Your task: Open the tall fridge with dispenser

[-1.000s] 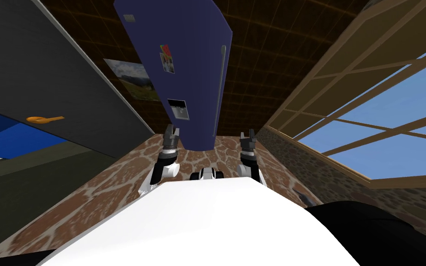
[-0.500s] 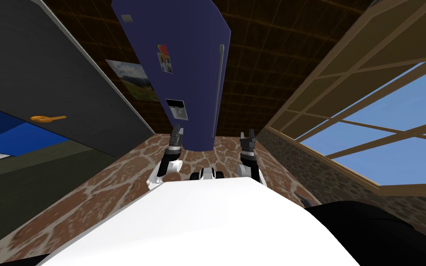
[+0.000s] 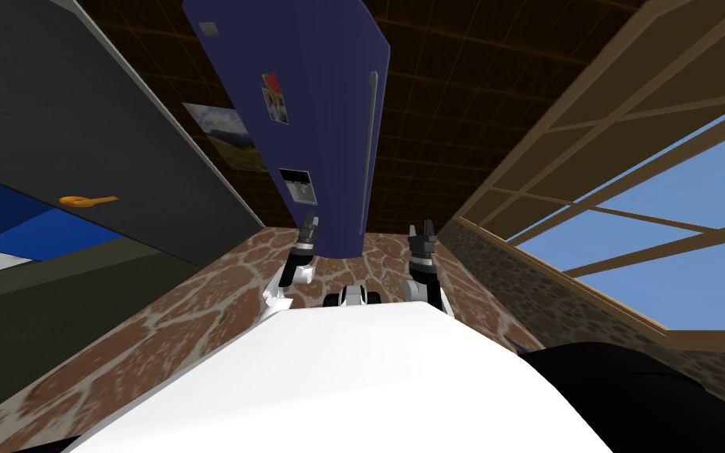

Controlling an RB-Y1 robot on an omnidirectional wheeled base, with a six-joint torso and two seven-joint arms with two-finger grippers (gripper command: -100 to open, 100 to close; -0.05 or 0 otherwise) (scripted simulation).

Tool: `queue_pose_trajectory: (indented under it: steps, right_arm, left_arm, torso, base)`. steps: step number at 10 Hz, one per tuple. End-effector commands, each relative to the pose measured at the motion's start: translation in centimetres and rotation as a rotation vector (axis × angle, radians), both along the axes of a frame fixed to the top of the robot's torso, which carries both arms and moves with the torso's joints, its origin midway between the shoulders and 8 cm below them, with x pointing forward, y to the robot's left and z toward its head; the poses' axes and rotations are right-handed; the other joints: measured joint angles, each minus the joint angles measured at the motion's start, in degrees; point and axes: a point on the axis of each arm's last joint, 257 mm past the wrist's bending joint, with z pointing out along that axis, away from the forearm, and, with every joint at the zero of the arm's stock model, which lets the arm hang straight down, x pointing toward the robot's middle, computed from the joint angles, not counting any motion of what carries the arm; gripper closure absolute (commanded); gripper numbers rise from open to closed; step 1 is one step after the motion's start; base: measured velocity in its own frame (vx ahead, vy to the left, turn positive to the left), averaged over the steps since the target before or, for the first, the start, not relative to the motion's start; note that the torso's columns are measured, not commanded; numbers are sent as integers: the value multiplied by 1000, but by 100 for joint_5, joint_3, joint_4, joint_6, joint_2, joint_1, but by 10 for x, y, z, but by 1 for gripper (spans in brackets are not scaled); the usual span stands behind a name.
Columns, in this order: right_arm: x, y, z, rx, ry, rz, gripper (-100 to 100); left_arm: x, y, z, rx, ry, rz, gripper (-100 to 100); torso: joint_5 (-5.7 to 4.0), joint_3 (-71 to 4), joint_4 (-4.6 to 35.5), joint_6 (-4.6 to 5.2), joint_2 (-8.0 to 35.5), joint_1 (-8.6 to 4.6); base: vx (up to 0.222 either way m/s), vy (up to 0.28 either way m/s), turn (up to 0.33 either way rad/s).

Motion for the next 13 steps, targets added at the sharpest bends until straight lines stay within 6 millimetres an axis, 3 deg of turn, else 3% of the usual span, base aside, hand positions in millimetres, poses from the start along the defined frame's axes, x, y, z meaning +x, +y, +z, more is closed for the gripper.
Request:
queue_pose_trajectory:
  steps: [1,12,13]
  right_arm:
    - [0,0,0,0,0,0,0]
    - [0,0,0,0,0,0,0]
    - [0,0,0,0,0,0,0]
  left_arm:
    - [17,-8,-11,20,27,-8,-100]
    - [93,-46,-36,113,121,-38,-100]
    - [97,-45,-45,116,140,-36,-100]
  torso:
    - [-5,-3,-1,0,-5,-17]
    - [-1,1,0,0,1,0]
    - [-1,-2,-1,0,-3,-2]
  base:
    - [38,-104,29]
    - [26,-77,38]
    - [25,-68,24]
